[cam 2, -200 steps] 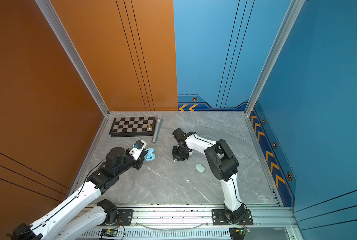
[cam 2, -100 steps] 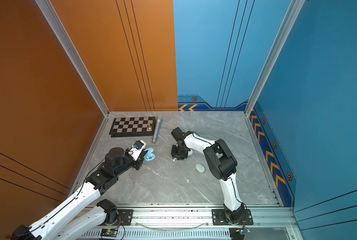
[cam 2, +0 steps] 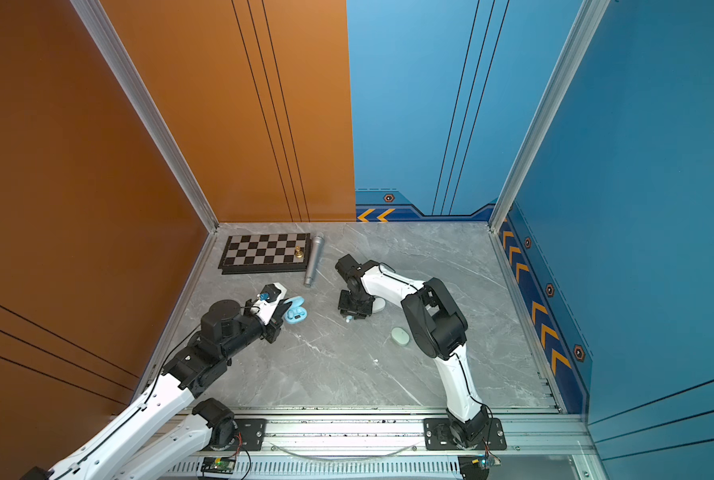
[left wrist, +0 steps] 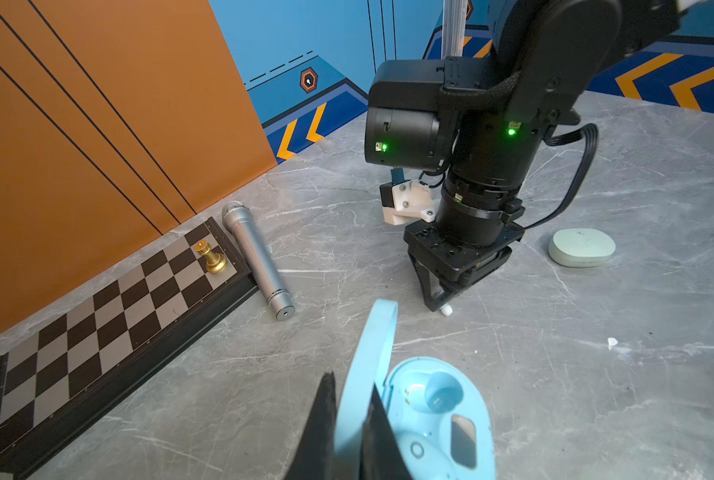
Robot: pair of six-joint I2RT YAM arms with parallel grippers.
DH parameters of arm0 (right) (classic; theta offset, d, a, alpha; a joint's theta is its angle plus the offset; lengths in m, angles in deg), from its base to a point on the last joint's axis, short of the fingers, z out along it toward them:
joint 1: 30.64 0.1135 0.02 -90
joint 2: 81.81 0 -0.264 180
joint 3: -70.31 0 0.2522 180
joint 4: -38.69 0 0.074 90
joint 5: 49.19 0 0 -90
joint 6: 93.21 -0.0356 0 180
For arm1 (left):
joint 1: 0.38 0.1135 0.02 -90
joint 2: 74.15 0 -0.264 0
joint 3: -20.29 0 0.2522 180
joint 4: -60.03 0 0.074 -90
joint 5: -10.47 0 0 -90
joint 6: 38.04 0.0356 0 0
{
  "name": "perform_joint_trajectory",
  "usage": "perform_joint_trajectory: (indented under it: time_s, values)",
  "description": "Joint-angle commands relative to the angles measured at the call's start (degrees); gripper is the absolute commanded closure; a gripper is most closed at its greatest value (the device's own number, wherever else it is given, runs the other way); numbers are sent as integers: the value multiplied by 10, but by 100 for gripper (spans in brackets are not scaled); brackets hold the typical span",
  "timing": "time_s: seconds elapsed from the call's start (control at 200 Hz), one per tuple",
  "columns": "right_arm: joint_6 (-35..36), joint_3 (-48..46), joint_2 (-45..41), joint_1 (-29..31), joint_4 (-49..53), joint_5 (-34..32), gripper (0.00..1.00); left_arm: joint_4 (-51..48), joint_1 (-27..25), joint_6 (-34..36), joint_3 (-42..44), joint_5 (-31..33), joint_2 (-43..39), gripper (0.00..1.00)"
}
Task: Insert the wireless bluetooth earbuds into the charging case
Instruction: 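Close the right gripper on the pale blue earbud and lift it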
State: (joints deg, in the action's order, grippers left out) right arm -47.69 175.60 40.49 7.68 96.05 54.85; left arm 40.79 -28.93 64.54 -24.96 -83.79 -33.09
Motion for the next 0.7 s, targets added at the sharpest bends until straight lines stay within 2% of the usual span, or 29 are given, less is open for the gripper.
perform_joint_trajectory:
  time_s: [0.0,0.305,0.34,0.696]
  values:
    - [-7,9,45,14,17,-24,62,-17,3,1,9,8,-19,100]
    - [-9,46,65,15,29,-42,62,-37,5,1,19,11,-52,100]
    - [-8,49,68,31,31,-43,63,-39,6,1,18,12,-55,100]
    - [13,70,83,40,58,-58,71,-47,8,3,20,17,-68,100]
